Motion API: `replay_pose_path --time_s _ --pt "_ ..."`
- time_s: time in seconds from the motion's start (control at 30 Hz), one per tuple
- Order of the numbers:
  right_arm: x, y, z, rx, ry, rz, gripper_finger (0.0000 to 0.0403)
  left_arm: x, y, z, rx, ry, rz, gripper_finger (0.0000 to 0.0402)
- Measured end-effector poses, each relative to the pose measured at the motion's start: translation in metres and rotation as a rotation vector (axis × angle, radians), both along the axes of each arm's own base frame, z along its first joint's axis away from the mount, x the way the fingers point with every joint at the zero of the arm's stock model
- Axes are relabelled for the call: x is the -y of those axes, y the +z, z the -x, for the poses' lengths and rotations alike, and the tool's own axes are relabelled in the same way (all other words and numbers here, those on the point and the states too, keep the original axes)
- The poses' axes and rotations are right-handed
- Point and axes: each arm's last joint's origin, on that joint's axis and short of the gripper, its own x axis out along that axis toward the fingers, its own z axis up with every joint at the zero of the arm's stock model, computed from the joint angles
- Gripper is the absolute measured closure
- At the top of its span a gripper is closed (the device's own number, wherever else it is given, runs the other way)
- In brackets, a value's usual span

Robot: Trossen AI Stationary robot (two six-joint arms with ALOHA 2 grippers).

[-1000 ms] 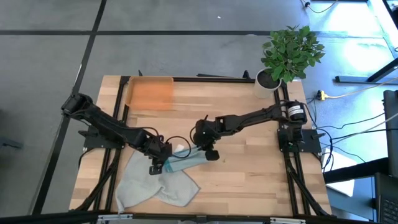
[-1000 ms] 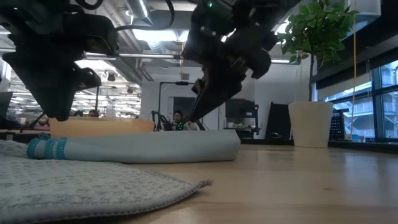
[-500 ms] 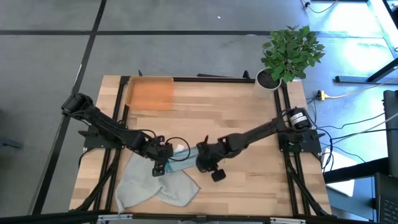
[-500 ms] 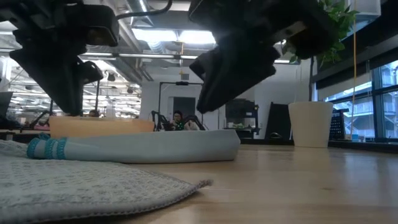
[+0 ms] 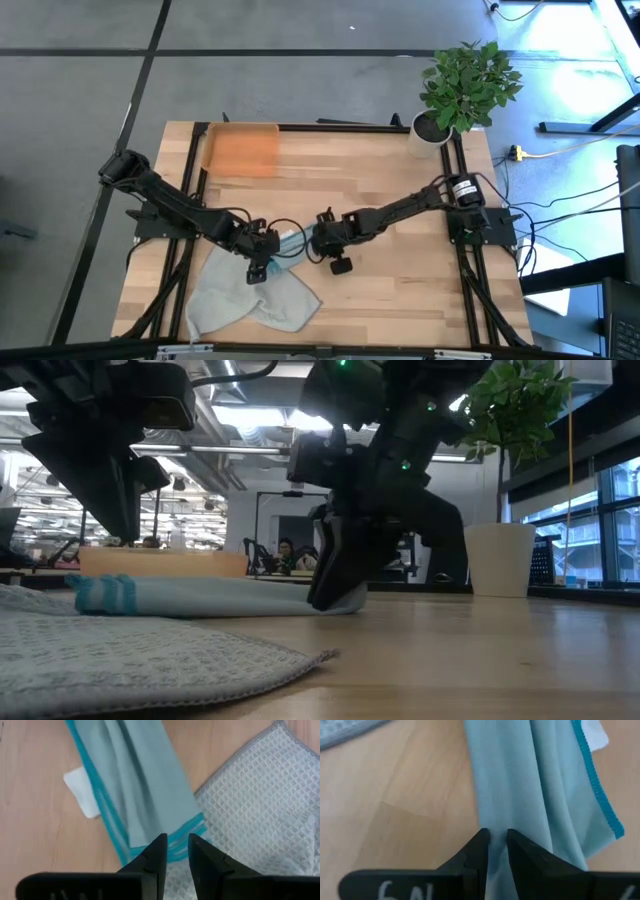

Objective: Roll microfiber towels into tight, uniform cylinder then place into a basket
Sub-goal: Roll the blue microfiber cloth

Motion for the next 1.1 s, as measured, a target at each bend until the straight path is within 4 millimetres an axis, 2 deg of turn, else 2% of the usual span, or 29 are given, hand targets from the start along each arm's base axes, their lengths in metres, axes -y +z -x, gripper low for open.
replay_pose_path --time_s 0.23,0.53,0.83,1.1 --pt "0.024 -0.002 0.000 -0.045 -0.077 -0.007 0.0328 0.000 0.000 0.000 -0.001 0.001 -0.001 0.0333" --pt "0.026 0.005 0.002 -0.045 -0.062 0.012 0.0328 -0.001 0.000 0.000 0.005 0.004 -0.024 0.0333" --pt "0.019 0.028 0.006 -0.012 -0.024 0.018 0.0328 -0.001 0.000 0.000 0.012 -0.014 -0.046 0.0333" --pt "0.012 0.057 0.016 0.033 0.016 0.029 0.0328 -0.003 0.005 0.001 0.034 0.005 -0.051 0.0333"
